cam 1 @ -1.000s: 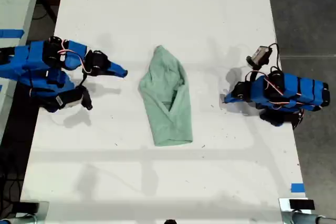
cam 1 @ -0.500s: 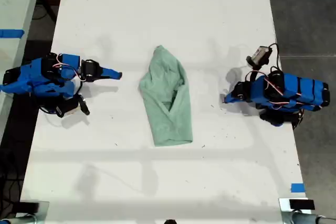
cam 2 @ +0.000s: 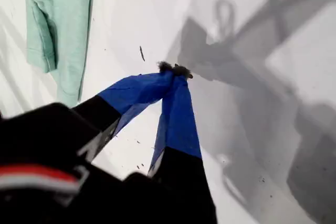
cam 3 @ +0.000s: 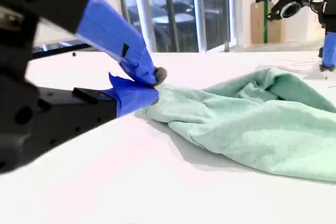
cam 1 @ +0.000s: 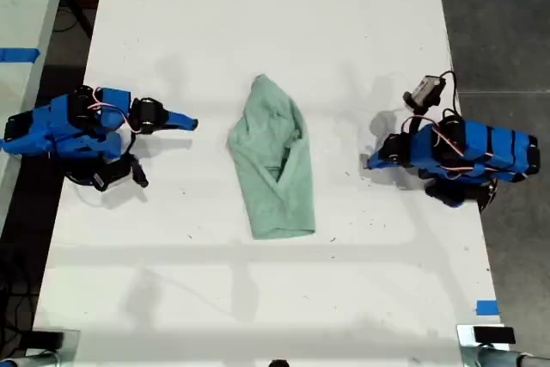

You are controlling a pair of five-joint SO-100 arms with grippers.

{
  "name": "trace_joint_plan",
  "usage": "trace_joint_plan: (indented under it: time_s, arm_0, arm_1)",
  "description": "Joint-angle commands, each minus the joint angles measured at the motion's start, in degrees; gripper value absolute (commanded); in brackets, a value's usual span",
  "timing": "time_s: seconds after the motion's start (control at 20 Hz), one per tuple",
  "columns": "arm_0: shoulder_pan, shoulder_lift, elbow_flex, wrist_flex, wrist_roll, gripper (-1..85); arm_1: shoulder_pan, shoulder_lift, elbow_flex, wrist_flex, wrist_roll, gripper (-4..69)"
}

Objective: Fold t shirt

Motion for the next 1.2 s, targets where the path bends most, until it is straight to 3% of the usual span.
trace_joint_plan:
  time_s: [0.0,1.15]
  arm_0:
    - [-0.9,0.5,0.3,0.6,-1.1,-0.1]
    - [-0.5,0.5,0.4,0.8,-1.8,-0.1]
  arm_1:
    - [-0.4,0.4,0.9,-0.8,1.0,-1.9]
    - [-0.7,0.4,1.5,-1.1,1.8,-1.9]
